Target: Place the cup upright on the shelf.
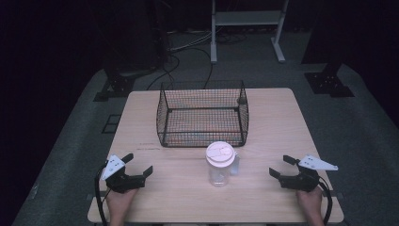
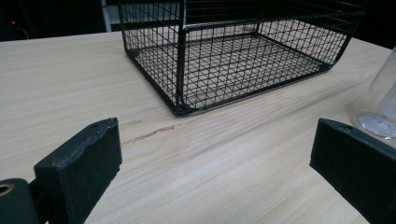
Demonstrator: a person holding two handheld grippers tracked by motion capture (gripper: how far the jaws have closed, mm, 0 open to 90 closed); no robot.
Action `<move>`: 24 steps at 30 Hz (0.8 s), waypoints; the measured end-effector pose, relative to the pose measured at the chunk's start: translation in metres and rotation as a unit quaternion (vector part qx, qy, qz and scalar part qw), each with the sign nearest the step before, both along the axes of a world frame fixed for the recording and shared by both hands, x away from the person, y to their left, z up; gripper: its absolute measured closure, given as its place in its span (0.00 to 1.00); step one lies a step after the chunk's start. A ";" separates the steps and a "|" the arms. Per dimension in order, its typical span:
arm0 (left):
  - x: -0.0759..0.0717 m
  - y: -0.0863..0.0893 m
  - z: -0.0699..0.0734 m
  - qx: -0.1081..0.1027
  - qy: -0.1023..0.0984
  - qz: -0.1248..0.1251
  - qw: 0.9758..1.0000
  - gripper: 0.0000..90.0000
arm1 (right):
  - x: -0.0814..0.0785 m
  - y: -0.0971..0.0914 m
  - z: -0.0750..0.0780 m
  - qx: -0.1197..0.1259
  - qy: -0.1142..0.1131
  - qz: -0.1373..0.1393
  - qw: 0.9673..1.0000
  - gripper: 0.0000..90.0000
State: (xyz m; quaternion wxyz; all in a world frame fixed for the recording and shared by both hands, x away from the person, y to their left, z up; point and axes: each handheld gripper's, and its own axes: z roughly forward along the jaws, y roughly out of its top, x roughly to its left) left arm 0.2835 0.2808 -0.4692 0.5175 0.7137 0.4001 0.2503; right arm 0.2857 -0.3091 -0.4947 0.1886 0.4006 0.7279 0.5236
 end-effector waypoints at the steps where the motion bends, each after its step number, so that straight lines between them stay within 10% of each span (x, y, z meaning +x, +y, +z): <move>1: 0.000 0.000 0.000 0.001 0.000 -0.001 1.000 0.01 | 0.000 0.000 0.000 0.000 0.000 0.000 1.000 0.14; 24: -0.007 -0.017 0.010 0.001 -0.020 -0.054 0.998 0.01 | -0.001 0.002 0.000 -0.009 -0.001 0.006 1.000 0.14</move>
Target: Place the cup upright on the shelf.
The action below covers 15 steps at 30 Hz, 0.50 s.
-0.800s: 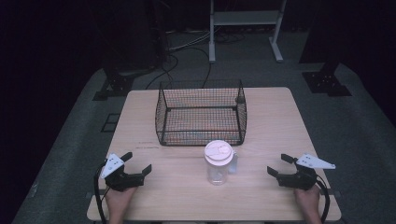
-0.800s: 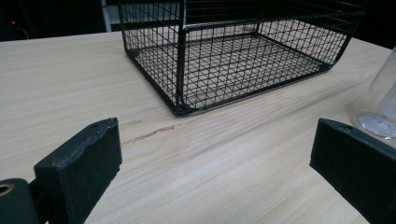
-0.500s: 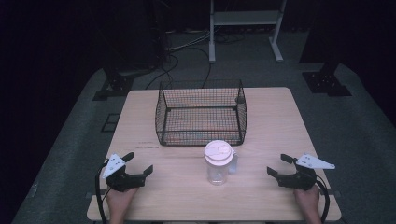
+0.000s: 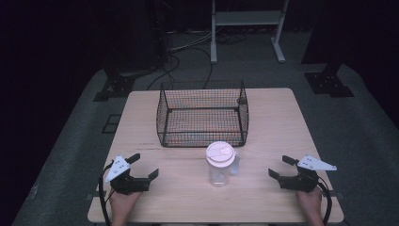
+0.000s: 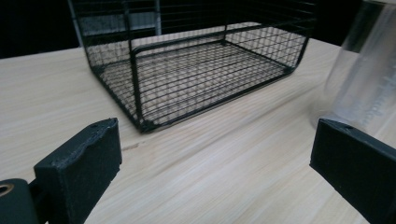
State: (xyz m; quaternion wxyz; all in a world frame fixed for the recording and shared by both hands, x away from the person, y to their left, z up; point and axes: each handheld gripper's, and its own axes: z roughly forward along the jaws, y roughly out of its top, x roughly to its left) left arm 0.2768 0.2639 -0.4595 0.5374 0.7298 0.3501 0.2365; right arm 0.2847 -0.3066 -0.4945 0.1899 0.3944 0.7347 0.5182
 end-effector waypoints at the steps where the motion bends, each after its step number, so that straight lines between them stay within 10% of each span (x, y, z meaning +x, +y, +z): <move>1: 0.000 -0.004 0.002 0.004 0.000 -0.006 1.000 0.01 | 0.000 0.000 0.000 0.000 0.000 0.000 1.000 0.14; 15: 0.006 -0.015 0.015 0.008 0.000 -0.041 0.999 0.01 | 0.001 0.000 0.000 0.000 0.003 -0.001 1.000 0.14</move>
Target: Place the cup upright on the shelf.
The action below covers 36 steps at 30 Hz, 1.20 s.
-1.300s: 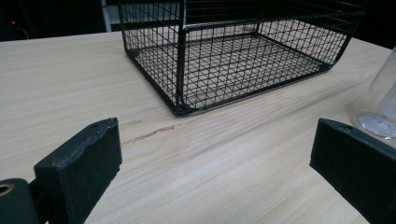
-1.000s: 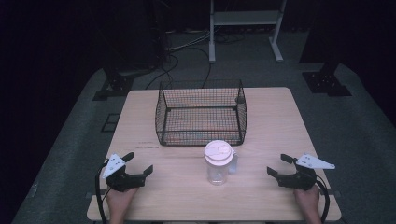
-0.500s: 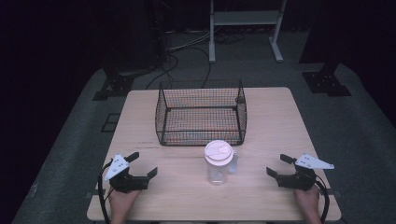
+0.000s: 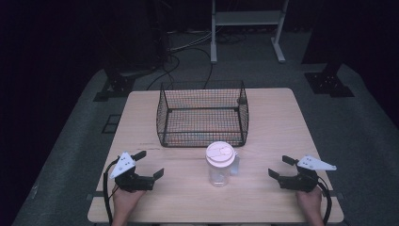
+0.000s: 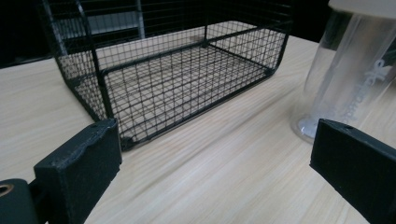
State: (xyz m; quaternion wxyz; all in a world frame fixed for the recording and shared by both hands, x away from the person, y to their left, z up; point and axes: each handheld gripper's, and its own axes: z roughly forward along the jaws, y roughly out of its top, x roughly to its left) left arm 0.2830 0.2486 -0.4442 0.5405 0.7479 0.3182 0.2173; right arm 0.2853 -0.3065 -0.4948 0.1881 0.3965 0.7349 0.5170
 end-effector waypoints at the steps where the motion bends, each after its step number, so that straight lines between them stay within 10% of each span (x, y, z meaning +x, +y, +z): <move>1: 0.001 -0.001 0.004 -0.002 0.001 -0.006 1.000 0.01 | 0.000 0.000 0.000 0.002 -0.001 -0.001 1.000 0.14; 36: 0.013 -0.059 0.065 0.024 -0.003 -0.153 0.988 0.01 | 0.000 0.000 0.000 0.002 -0.002 0.003 1.000 0.14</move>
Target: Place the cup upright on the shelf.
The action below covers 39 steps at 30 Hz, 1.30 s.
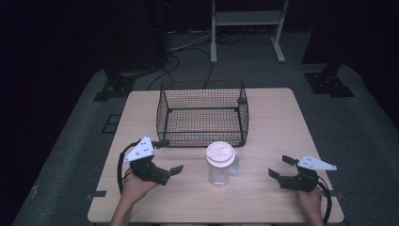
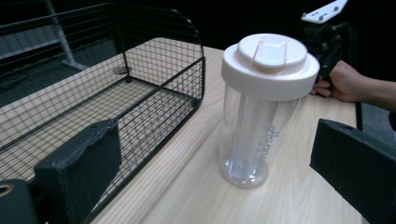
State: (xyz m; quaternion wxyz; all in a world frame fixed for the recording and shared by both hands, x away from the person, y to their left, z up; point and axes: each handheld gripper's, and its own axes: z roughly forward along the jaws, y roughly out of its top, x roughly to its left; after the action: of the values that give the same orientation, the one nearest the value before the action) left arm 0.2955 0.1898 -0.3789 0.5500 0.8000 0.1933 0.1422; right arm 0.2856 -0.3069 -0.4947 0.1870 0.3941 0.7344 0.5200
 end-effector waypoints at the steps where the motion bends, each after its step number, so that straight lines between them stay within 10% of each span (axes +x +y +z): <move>1: 0.000 0.000 0.000 0.000 0.000 0.000 1.000 0.01 | 0.000 0.000 0.000 0.000 0.000 0.000 1.000 0.14; 39: 0.007 -0.067 0.013 0.066 0.017 -0.093 0.993 0.01 | 0.000 -0.001 0.000 0.005 -0.003 0.008 1.000 0.14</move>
State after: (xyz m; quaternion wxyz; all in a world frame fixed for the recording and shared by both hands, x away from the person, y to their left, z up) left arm 0.3028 0.1229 -0.3658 0.5030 0.8515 0.1179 0.0895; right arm 0.2856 -0.3080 -0.4944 0.1833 0.3878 0.7344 0.5260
